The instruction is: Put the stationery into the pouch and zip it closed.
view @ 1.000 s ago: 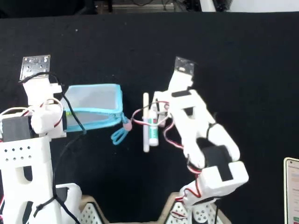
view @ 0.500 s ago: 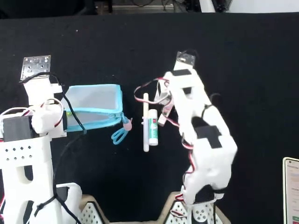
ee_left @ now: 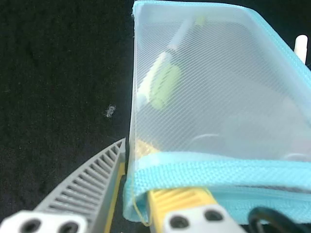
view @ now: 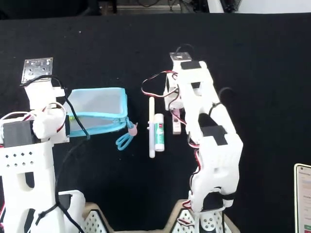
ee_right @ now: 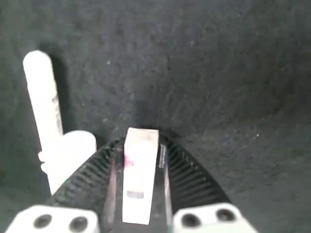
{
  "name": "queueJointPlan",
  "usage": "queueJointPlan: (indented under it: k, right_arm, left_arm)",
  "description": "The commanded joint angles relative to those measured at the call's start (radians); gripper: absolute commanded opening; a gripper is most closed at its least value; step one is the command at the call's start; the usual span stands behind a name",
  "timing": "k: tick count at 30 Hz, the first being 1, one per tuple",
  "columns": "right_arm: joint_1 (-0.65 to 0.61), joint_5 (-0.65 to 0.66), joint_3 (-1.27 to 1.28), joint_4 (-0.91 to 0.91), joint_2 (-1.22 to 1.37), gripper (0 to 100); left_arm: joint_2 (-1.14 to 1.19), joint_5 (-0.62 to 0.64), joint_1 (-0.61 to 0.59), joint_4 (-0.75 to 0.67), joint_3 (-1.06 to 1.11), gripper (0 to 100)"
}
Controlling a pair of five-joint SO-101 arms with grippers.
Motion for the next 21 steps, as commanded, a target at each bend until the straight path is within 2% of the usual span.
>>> queueJointPlan:
  k: [1,4,10,16,21]
  right_arm:
    - [0.012,0.101,-0.042,0.075,-0.162,1.1]
    - [0.005,0.106,0.016,0.117,-0.32,1.1]
    - [0.043,0.129,0.282,0.04,-0.545,1.1]
    - [0.129,0.351,0.516,-0.155,-0.507,1.5]
    - [0.115,0.474,0.53,-0.152,-0.41,12.5]
  left_arm:
    - [0.003,0.014,-0.004,0.006,0.015,3]
    - [0.003,0.014,-0.004,-0.002,0.033,3]
    - [0.002,0.014,-0.004,-0.002,0.033,3]
    - [0.002,0.014,-0.004,0.0,0.033,3]
    - [0.002,0.014,-0.004,0.0,0.031,3]
